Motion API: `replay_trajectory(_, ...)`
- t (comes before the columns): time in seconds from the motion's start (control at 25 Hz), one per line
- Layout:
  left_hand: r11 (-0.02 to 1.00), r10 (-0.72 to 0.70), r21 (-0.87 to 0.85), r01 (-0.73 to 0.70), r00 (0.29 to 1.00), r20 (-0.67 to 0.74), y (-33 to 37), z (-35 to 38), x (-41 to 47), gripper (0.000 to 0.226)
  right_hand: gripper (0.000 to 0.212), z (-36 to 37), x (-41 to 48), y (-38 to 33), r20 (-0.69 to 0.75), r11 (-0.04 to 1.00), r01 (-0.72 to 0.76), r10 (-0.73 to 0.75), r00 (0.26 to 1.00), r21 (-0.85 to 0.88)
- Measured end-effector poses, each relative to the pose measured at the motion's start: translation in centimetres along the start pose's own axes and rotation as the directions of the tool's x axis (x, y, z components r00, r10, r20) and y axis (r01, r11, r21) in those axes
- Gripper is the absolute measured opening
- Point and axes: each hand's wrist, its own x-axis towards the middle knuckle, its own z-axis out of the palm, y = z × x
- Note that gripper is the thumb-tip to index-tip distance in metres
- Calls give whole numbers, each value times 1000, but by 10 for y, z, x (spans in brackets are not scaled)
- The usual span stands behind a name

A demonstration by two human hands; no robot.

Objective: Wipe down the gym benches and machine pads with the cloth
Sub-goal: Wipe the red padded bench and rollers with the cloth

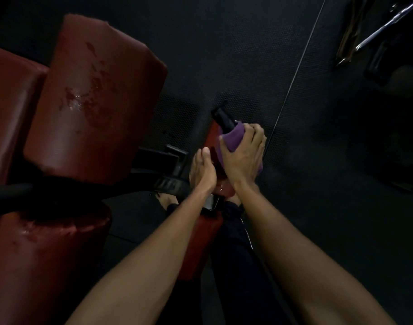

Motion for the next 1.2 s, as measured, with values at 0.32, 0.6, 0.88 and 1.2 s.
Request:
replay_trajectory(0.32, 953, -221, -201, 226, 974, 46, -11, 1, 17, 109, 61, -5, -118, 36, 130, 998, 11, -20, 991, 69)
replay_trajectory(0.6, 998, 10, -60, -14, 998, -65, -6, 9, -34, 64, 54, 4, -1, 2, 50, 993, 115, -114, 992, -28)
replay_trajectory(0.88, 885, -222, -405, 229, 973, 66, -16, -4, 26, 103, 66, -5, -98, 18, 140, 999, -38, 36, 989, 13)
replay_trajectory(1.2, 994, -40, -109, 27, 993, -114, -7, 4, -36, 70, 58, 8, -26, 2, 34, 984, 122, -119, 992, -131)
